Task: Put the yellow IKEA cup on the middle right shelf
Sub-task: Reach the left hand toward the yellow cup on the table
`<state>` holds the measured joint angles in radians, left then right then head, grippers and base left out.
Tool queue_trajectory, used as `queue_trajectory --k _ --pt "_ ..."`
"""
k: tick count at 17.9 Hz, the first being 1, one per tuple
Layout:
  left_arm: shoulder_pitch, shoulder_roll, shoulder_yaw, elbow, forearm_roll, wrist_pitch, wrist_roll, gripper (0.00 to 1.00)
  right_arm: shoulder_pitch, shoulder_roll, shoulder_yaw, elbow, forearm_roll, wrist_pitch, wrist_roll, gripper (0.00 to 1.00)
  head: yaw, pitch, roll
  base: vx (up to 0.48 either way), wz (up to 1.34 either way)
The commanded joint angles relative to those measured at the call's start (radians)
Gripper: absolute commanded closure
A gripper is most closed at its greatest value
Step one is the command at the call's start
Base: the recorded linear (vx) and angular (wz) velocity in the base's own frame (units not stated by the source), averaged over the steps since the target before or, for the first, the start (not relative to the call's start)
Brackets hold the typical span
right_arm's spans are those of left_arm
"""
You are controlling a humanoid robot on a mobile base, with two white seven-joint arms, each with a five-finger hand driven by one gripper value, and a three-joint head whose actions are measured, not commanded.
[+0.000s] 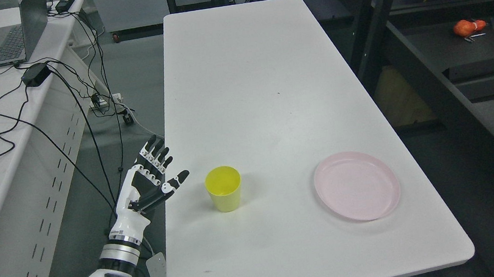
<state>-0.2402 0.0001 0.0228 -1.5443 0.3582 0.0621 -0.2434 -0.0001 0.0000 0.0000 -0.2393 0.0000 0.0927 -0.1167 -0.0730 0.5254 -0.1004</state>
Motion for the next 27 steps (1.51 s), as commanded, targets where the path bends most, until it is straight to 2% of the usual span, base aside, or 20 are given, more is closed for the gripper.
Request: queue_trajectory --k 1,9,13,20,22,27 --pt "-0.036 0.017 -0.157 0.095 -0.056 0.012 -0.004 0.02 0.014 -0.017 0.017 0.000 -0.025 0.001 0.000 0.01 0.0000 0.000 0.000 0.000 0.00" --pt "-0.007 0.017 -0.299 0.098 -0.062 0.012 -0.033 0.02 0.014 -0.017 0.017 -0.001 -0.025 0.001 0.000 0.01 0.0000 0.000 0.000 0.000 0.00" --pt "0.004 0.017 -0.293 0.159 -0.136 0.010 -0.036 0.02 0.014 -0.017 0.017 0.000 -0.025 0.001 0.000 0.01 0.0000 0.000 0.000 0.000 0.00" --pt "-0.057 0.017 -0.277 0.260 -0.142 0.007 -0.036 0.05 0.014 -0.017 0.017 0.000 -0.025 0.001 0.000 0.01 0.0000 0.000 0.000 0.000 0.00" --pt "-0.085 0.017 -0.276 0.289 -0.142 0.007 -0.039 0.11 0.014 -0.017 0.017 0.000 -0.025 0.001 0.000 0.01 0.0000 0.000 0.000 0.000 0.00" --pt "-0.122 0.017 -0.224 0.392 -0.139 0.001 -0.039 0.48 0.014 -0.017 0.017 0.000 -0.025 0.001 0.000 0.00 0.0000 0.000 0.000 0.000 0.00"
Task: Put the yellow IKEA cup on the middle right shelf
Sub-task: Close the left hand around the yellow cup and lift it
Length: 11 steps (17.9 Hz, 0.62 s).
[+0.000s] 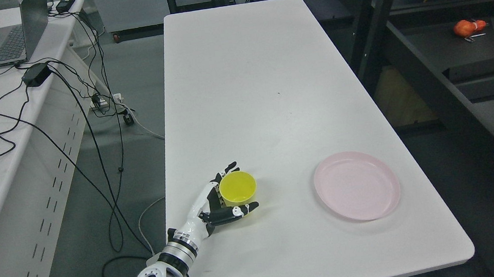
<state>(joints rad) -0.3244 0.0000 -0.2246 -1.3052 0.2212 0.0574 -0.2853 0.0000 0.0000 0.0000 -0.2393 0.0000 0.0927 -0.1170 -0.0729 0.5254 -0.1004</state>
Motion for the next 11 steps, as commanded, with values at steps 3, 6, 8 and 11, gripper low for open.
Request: queue_trajectory --k 3,6,8,11 --pt "-0.038 0.018 0.066 0.162 0.004 -0.057 0.003 0.78 0.014 -0.017 0.017 0.000 -0.025 0.001 0.000 0.00 0.0000 0.000 0.000 0.000 0.00" --pt "-0.038 0.018 0.074 0.190 0.035 -0.128 0.003 1.00 0.014 -0.017 0.017 0.000 -0.025 0.001 0.000 0.00 0.0000 0.000 0.000 -0.004 0.00" --pt "-0.038 0.018 0.080 0.190 0.038 -0.131 0.006 1.00 0.014 -0.017 0.017 0.000 -0.025 0.001 0.000 0.01 0.0000 0.000 0.000 -0.006 -0.01" --pt "-0.038 0.018 0.082 0.190 0.038 -0.131 0.006 0.90 0.014 -0.017 0.017 0.000 -0.025 0.001 0.000 0.00 0.0000 0.000 0.000 -0.004 -0.01"
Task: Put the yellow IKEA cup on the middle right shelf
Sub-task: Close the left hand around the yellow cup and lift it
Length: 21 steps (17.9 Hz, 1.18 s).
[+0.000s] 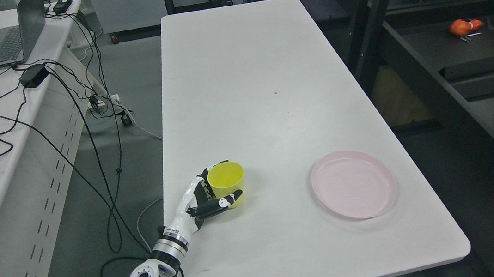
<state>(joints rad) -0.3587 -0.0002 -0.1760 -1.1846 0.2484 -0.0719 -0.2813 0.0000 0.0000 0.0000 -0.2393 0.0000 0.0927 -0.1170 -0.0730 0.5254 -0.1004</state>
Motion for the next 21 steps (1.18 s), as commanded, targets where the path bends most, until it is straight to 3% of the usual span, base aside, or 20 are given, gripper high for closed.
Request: queue_trajectory --k 1,4,6,15,21 --pt "-0.003 0.018 0.036 0.069 0.011 -0.002 0.002 0.91 0.014 -0.017 0.017 0.000 -0.025 0.001 0.000 0.01 0.0000 0.000 0.000 0.000 0.00" --pt "-0.003 0.018 0.049 0.063 0.011 -0.009 0.002 1.00 0.014 -0.017 0.017 0.000 -0.025 0.001 0.000 0.01 0.0000 0.000 0.000 0.000 0.00" --pt "-0.002 0.018 0.056 0.039 0.012 -0.016 -0.001 1.00 0.014 -0.017 0.017 0.000 -0.025 0.001 0.000 0.01 0.0000 0.000 0.000 0.000 0.00" --pt "0.147 0.018 0.088 -0.475 0.095 -0.016 -0.001 1.00 0.014 -0.017 0.017 0.000 -0.025 0.001 0.000 0.01 0.0000 0.000 0.000 0.000 0.01" --pt "0.170 0.018 0.144 -0.575 0.097 -0.048 -0.006 1.00 0.014 -0.017 0.017 0.000 -0.025 0.001 0.000 0.01 0.0000 0.000 0.000 0.000 0.00"
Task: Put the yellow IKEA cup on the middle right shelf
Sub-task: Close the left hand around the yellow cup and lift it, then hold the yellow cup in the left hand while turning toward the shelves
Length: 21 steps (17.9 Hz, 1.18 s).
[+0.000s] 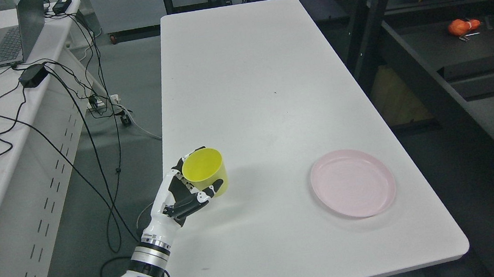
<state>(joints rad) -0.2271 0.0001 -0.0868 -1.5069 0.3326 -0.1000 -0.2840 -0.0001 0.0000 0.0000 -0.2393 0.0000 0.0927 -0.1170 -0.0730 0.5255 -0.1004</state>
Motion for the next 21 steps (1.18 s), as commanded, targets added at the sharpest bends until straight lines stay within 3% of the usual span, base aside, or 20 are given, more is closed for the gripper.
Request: queue_trajectory --k 1,9,21 --pt "0.051 0.017 0.053 -0.253 0.013 -0.033 -0.003 1.00 0.014 -0.017 0.017 0.000 -0.025 0.001 0.000 0.01 0.0000 0.000 0.000 -0.016 0.00" --pt "0.118 0.017 0.055 -0.263 0.013 -0.118 -0.003 1.00 0.014 -0.017 0.017 0.000 -0.025 0.001 0.000 0.01 0.0000 0.000 0.000 -0.073 -0.04" --pt "0.118 0.017 0.035 -0.265 0.014 -0.119 -0.003 1.00 0.014 -0.017 0.017 0.000 -0.025 0.001 0.000 0.01 0.0000 0.000 0.000 -0.205 -0.28"
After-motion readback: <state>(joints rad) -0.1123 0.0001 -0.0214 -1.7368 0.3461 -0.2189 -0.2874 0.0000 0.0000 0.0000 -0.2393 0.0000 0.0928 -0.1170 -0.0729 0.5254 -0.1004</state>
